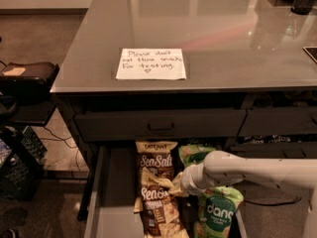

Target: Pick brown chip bag from middle drawer and place on counter

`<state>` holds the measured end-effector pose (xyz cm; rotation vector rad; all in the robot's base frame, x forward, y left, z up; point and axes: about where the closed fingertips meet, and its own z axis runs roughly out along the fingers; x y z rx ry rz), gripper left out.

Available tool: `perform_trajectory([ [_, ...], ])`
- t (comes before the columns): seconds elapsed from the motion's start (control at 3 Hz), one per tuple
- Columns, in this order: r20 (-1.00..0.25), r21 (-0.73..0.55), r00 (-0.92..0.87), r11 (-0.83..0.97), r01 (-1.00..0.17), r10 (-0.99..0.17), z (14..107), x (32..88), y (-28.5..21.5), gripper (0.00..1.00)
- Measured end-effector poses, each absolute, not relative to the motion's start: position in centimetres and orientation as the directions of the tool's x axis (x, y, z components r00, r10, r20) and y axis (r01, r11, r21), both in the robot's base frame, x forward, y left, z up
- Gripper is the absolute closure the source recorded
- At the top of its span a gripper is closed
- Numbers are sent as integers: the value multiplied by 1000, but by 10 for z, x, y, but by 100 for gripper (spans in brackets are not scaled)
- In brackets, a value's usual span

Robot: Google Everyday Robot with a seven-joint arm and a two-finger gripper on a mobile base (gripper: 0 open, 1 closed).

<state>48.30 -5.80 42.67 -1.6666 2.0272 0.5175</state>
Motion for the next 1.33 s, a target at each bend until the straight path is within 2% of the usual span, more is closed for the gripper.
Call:
perform_trajectory([
  [0.33, -599, -9, -143, 186, -983, -788, 455, 481, -46, 100],
  [1.33, -692, -77, -46, 137, -988, -720, 569, 453, -36, 100],
])
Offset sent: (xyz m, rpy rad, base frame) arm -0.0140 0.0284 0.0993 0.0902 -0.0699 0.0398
